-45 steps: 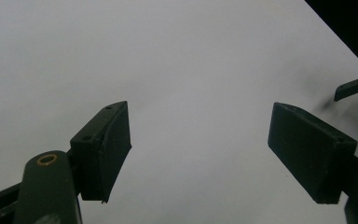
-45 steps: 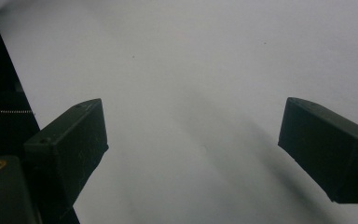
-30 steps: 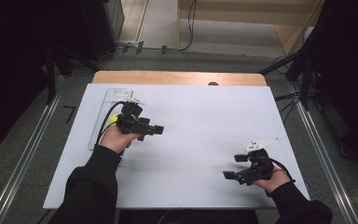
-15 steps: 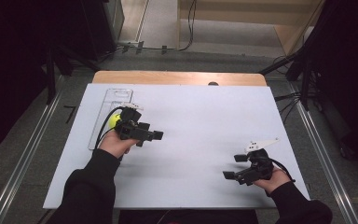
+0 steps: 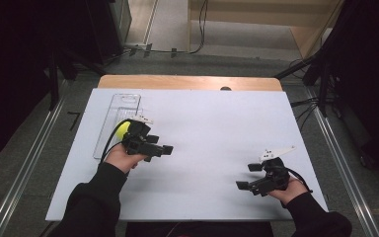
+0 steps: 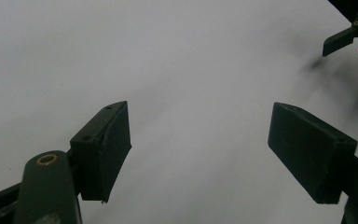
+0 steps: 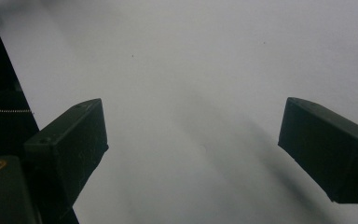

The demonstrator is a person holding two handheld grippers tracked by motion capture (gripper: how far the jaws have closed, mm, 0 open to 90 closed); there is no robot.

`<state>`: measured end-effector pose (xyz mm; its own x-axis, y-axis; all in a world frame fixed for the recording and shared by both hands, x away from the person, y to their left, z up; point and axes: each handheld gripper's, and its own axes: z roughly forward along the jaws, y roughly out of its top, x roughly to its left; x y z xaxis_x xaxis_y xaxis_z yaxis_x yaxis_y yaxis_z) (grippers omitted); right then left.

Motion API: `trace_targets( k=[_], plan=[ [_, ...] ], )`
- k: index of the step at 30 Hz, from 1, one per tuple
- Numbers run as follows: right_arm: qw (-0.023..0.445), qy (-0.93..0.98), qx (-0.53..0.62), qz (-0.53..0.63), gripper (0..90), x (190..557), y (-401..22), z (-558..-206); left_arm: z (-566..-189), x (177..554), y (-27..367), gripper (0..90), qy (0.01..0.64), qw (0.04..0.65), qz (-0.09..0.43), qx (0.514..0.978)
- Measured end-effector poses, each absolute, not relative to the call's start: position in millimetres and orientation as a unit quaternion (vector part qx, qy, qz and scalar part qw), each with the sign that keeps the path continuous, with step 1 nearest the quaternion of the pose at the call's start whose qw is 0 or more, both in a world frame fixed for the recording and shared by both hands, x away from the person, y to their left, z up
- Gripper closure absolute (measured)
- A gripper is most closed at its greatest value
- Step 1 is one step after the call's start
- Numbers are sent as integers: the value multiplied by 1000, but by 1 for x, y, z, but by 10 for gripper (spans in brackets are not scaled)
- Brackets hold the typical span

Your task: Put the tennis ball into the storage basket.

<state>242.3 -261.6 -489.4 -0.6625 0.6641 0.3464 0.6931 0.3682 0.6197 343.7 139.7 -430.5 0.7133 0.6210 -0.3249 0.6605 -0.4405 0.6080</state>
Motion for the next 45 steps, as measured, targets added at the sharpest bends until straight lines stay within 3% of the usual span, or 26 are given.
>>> trace_targets(
  k=[45],
  plan=[
    [19,-825,-414,-385,62,242,-262,-489,-453,305,158,218,327,370,-27,869]
  ],
)
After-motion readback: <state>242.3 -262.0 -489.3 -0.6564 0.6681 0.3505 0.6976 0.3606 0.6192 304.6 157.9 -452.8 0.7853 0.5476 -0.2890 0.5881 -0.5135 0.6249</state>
